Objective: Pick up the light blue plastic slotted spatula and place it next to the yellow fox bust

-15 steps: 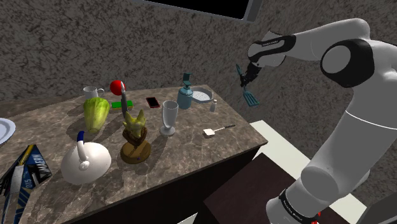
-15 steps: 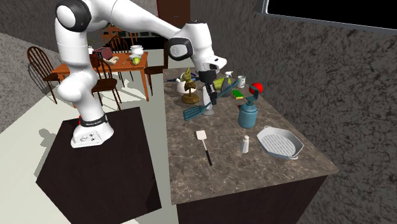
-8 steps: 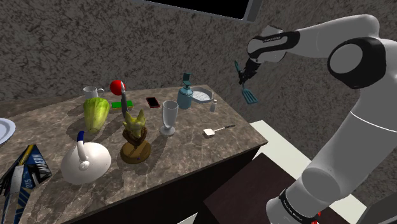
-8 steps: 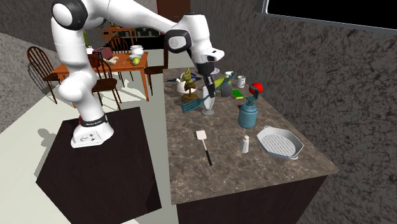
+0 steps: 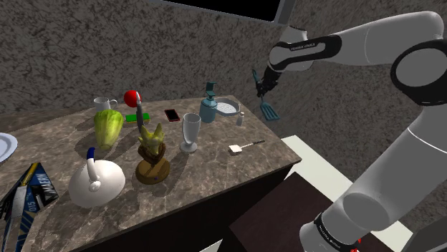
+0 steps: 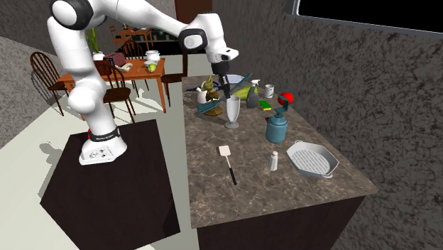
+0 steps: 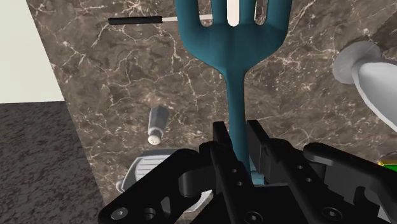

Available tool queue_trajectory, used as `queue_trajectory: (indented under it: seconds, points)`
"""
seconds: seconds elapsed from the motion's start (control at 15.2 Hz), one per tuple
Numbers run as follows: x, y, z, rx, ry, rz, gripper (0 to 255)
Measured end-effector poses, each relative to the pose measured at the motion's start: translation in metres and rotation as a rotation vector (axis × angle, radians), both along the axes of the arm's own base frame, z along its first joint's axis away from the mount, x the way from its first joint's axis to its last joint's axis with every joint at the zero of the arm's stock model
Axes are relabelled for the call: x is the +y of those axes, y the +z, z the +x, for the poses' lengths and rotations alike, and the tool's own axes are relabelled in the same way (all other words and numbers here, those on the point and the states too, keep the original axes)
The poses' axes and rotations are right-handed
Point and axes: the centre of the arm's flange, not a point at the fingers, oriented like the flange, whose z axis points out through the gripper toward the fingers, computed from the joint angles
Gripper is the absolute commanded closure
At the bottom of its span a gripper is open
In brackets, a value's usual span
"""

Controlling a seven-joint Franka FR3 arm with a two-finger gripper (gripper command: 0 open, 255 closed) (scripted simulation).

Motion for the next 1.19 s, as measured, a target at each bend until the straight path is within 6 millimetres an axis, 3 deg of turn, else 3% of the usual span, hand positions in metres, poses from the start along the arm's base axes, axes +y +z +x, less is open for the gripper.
queue_trajectory:
  seconds: [1.19]
  points:
    - [0.236, 0.0, 0.007, 0.0, 0.0, -0.001, 255]
